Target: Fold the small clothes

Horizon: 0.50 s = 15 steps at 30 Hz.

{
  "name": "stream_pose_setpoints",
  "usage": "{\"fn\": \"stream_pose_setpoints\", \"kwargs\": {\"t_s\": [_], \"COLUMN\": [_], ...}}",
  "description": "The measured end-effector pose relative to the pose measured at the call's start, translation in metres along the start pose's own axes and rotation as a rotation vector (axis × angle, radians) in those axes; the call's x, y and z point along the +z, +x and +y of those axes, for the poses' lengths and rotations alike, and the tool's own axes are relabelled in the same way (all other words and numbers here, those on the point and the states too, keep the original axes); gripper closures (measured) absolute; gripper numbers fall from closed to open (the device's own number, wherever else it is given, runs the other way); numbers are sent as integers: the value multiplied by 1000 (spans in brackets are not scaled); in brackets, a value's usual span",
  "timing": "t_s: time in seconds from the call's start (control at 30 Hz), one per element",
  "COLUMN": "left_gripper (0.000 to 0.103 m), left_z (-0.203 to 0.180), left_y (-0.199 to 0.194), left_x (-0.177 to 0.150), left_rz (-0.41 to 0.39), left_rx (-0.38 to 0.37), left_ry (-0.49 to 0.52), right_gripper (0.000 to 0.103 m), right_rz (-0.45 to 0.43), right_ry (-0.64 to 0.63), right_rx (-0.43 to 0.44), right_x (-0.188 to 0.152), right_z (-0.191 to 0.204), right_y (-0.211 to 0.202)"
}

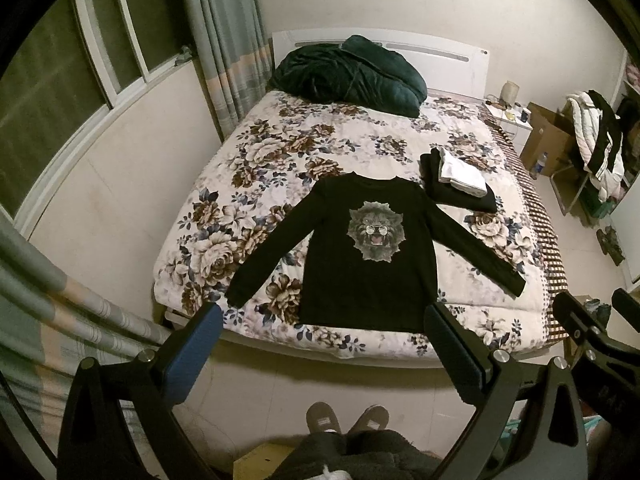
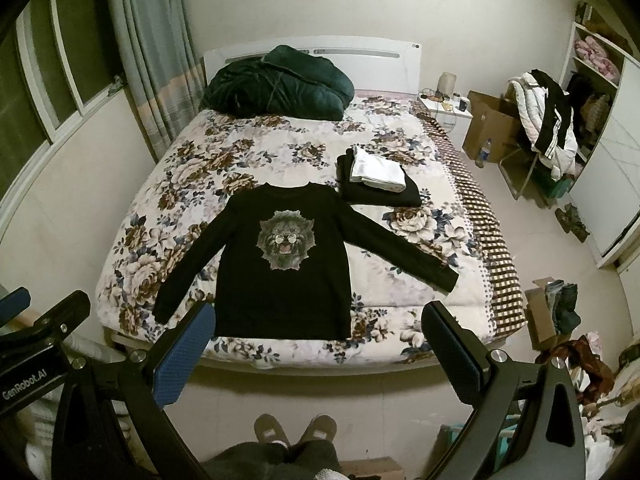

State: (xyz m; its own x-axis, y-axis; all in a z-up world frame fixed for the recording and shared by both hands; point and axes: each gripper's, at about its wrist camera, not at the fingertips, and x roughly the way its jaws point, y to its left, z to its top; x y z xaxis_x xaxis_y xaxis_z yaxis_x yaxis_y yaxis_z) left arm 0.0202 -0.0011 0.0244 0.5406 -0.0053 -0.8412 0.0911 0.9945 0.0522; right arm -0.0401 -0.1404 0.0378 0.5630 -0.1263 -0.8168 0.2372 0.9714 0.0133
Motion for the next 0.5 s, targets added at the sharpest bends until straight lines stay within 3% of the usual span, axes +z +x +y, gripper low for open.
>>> {"fn": "stream_pose_setpoints", "kwargs": {"t_s": [0.2, 0.37, 0.5], "left_gripper": [0, 0, 0], "left_z": [-9, -24, -47], "left_y": [23, 74, 136], "left_x": [11, 27, 37], "left_rz": [-73, -111, -75], "left_rx": [72, 135, 162], "left_ry": [-26, -41, -20], "right_gripper": [0, 0, 0], "right_rz": [4, 33, 75], "right_ry": [34, 122, 207], "right_rx": [14, 11, -45], "right_x": [10, 18, 24], "right_z": [-22, -73, -107], "right_y": [24, 93, 162]}}
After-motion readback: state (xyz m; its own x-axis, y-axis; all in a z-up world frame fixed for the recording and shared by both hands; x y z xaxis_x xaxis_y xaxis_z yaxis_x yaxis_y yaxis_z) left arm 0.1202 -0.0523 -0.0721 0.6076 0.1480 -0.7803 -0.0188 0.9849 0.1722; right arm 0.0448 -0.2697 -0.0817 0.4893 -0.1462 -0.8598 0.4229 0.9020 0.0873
